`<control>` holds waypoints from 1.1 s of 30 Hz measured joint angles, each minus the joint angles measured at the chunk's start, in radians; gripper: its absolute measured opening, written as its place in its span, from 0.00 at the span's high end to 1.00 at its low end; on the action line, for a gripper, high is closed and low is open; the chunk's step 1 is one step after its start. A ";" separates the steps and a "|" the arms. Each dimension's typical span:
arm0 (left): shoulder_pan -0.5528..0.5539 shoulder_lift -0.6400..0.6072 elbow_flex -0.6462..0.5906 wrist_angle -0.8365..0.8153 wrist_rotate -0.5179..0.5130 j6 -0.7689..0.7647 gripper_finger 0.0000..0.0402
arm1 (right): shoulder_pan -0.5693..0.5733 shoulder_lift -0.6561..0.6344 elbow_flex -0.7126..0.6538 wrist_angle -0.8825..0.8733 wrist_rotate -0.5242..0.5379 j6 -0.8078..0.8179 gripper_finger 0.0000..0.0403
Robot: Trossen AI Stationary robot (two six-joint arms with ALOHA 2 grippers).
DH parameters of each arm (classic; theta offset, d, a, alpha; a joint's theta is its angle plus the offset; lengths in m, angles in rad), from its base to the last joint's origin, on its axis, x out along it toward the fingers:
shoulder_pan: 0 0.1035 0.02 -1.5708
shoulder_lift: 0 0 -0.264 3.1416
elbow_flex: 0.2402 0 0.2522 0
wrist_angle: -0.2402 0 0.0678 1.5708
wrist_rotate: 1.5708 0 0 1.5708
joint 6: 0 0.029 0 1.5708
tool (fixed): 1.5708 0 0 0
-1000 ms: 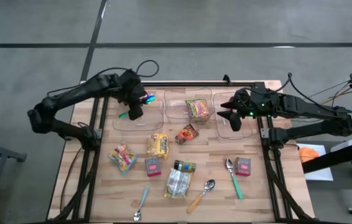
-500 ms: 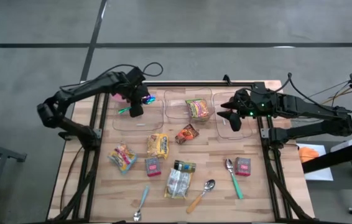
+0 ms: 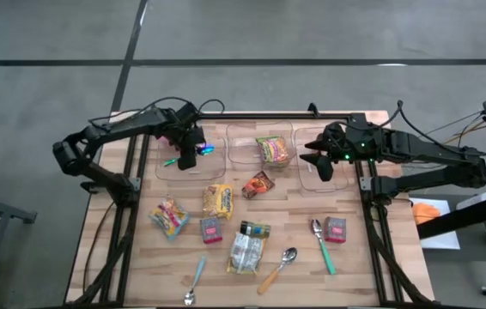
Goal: Pick & Place Food Item
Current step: Put the purple spoon into the left transparent bin
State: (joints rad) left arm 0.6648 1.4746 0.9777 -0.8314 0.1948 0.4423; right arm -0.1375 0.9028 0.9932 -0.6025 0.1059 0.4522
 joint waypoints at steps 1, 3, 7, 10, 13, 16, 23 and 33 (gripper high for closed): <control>-0.004 0.000 -0.013 0.011 0.000 0.000 0.95 | 0.000 0.000 0.000 0.000 0.000 0.000 0.43; -0.009 0.000 -0.040 0.029 0.001 0.000 0.95 | 0.000 0.000 0.000 0.000 0.000 0.000 0.43; -0.010 0.001 -0.088 0.071 0.000 -0.033 0.95 | 0.000 0.000 0.000 0.005 0.000 0.013 0.43; -0.010 0.001 -0.107 0.088 0.000 -0.046 0.95 | 0.000 0.000 0.000 0.016 0.000 0.016 0.43; -0.010 0.001 -0.118 0.093 0.000 -0.041 0.95 | 0.000 0.000 0.000 0.018 0.000 0.016 0.43; -0.010 0.001 -0.133 0.103 -0.001 -0.047 0.95 | 0.000 0.000 0.000 0.018 0.000 0.016 0.43; -0.010 0.002 -0.173 0.110 -0.004 -0.057 0.95 | 0.000 0.000 0.000 0.017 0.000 0.019 0.43; -0.010 0.002 -0.187 0.134 -0.028 -0.057 0.95 | 0.002 0.000 0.000 0.016 0.000 0.028 0.43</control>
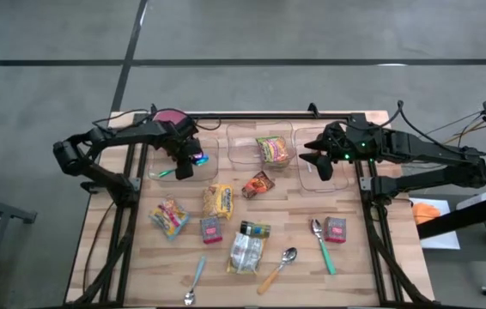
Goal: Pick & Place Food Item
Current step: Put the purple spoon into the left transparent bin
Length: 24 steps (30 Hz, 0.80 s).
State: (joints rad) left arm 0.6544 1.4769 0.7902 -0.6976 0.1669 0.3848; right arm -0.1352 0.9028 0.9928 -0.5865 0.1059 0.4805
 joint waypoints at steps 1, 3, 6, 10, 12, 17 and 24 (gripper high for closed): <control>0.000 0.000 0.000 0.000 -0.013 0.000 0.95 | 0.000 0.000 0.000 0.000 0.000 0.000 0.43; 0.000 0.000 0.000 0.001 -0.019 -0.007 0.95 | 0.000 0.000 0.000 0.000 0.000 0.000 0.43; 0.000 0.000 -0.009 0.005 -0.020 -0.018 0.95 | 0.000 0.000 0.000 0.000 0.000 0.000 0.43; -0.001 -0.001 -0.031 0.003 -0.026 -0.028 0.95 | 0.000 0.000 0.000 0.001 0.000 0.000 0.43; -0.002 -0.002 -0.039 0.000 -0.033 -0.043 0.95 | 0.000 0.000 0.000 0.001 0.000 0.005 0.43; -0.011 -0.002 -0.038 -0.011 -0.029 -0.098 0.95 | 0.000 0.000 0.000 0.001 0.000 0.014 0.43; -0.030 -0.002 -0.041 -0.017 -0.049 -0.187 0.85 | 0.000 0.000 0.000 0.003 0.000 0.018 0.43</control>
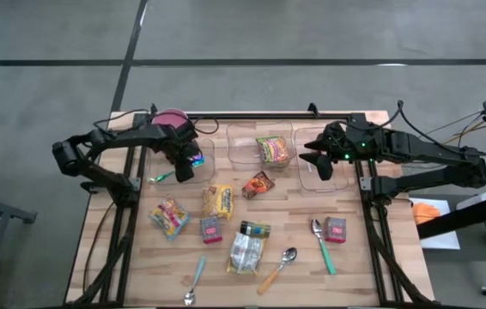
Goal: Pick & Place Food Item
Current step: Put the purple spoon into the left transparent bin, then put the blue noodle pack into the middle transparent bin
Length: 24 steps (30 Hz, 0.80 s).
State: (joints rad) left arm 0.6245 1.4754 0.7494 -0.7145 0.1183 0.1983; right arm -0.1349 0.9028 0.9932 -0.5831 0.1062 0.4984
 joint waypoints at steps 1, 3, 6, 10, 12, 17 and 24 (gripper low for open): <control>-0.002 0.000 0.000 0.000 0.000 -0.008 0.84 | 0.000 0.000 0.000 0.002 0.000 0.004 0.43; -0.007 0.000 0.000 0.000 -0.001 -0.014 0.82 | 0.000 0.000 0.000 0.007 0.000 0.012 0.43; -0.011 0.000 -0.001 0.000 -0.004 -0.024 0.81 | 0.000 0.000 0.000 0.019 0.000 0.015 0.43; -0.012 0.000 0.002 0.008 -0.010 -0.053 0.80 | 0.000 0.000 0.000 0.021 0.000 0.019 0.43; -0.012 0.001 0.006 0.004 -0.012 -0.056 0.80 | 0.000 0.000 0.000 0.021 0.000 0.019 0.43; -0.014 0.003 0.035 -0.008 0.003 -0.076 0.76 | 0.000 0.000 0.000 0.021 0.000 0.019 0.43; -0.015 0.001 0.132 -0.125 0.001 -0.103 0.61 | 0.000 0.000 0.000 0.021 0.000 0.017 0.43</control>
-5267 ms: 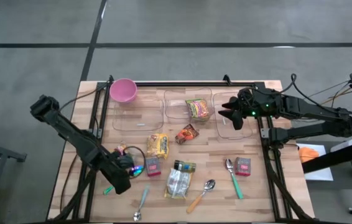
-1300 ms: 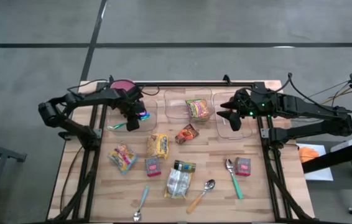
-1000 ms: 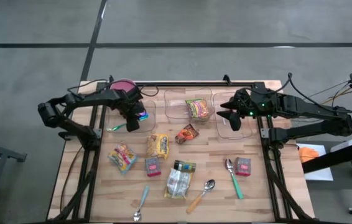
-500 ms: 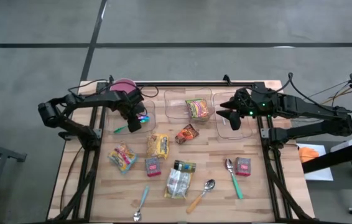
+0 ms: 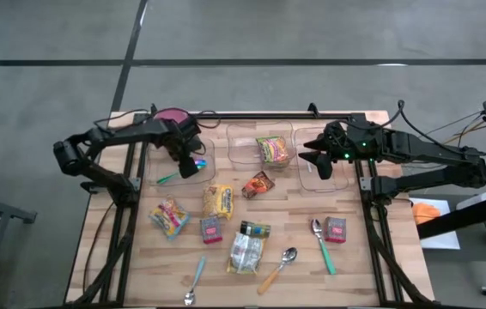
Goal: Pick & Place Food Item
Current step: Put the blue noodle pack into the middle transparent bin
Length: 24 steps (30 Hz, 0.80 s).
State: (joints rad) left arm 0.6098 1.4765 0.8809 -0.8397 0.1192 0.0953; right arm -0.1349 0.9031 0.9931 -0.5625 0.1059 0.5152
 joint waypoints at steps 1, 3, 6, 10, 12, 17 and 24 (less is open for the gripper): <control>0.000 0.000 0.012 -0.013 0.000 -0.007 0.60 | 0.000 0.000 0.000 0.000 0.000 -0.002 0.43; 0.000 0.000 0.035 -0.046 -0.001 -0.019 0.57 | 0.000 0.000 0.000 0.000 0.000 -0.002 0.43; 0.000 0.000 0.071 -0.096 -0.005 -0.022 0.55 | 0.000 0.000 0.000 -0.001 0.000 -0.001 0.43; -0.002 -0.009 0.117 -0.167 -0.008 -0.029 0.54 | 0.000 0.000 0.000 -0.001 0.002 0.024 0.43; -0.008 -0.032 0.132 -0.178 -0.011 -0.044 0.54 | 0.000 0.000 0.000 -0.002 0.004 0.046 0.43; -0.038 -0.163 0.149 -0.170 -0.011 -0.110 0.54 | 0.000 0.000 0.000 -0.002 0.026 0.065 0.43; -0.147 -0.386 0.142 -0.163 -0.011 -0.248 0.54 | 0.000 0.000 0.000 0.006 0.028 0.069 0.43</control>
State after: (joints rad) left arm 0.4629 1.0903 1.0233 -1.0031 0.1078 -0.1527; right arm -0.1352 0.9031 0.9928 -0.5565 0.1337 0.5842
